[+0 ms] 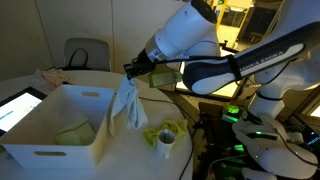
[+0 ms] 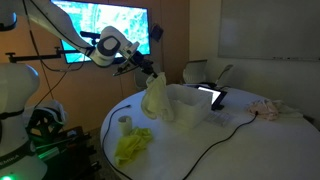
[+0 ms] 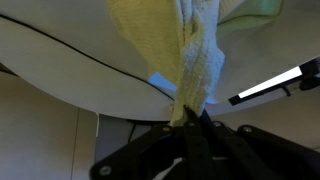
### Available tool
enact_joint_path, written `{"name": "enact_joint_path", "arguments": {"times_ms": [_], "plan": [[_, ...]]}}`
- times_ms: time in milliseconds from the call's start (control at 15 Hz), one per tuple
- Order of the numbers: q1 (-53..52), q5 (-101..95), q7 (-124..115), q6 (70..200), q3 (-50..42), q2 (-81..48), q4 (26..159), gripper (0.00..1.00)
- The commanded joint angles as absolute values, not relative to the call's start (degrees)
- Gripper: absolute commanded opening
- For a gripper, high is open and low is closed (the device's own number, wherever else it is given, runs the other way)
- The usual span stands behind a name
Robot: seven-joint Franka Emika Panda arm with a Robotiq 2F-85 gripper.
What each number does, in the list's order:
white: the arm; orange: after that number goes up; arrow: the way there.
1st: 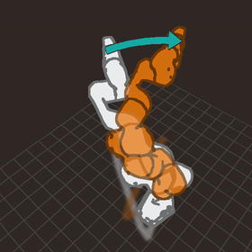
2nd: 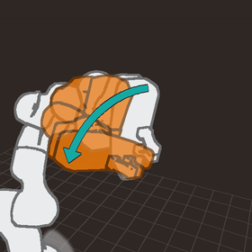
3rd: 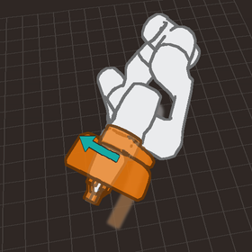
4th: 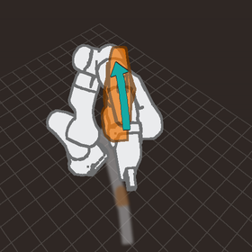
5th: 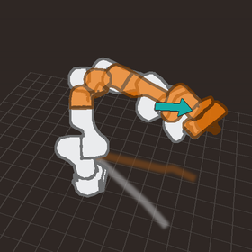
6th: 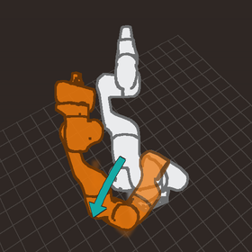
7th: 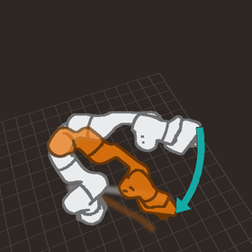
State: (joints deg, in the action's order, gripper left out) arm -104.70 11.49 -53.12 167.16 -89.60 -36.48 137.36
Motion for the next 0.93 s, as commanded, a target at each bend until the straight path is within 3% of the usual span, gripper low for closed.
{"name": "enact_joint_path", "arguments": {"times_ms": [0, 400, 867], "plan": [[-112.8, 12.1, -45.3, 164.3, -95.3, -30.1, 138.0, 0.01], [-123.4, 13.9, -35.2, 157.7, -99.6, -23.9, 137.0, 0.01], [-127.2, 16.5, -29.0, 157.5, -95.8, -22.9, 136.1, 0.01]]}}
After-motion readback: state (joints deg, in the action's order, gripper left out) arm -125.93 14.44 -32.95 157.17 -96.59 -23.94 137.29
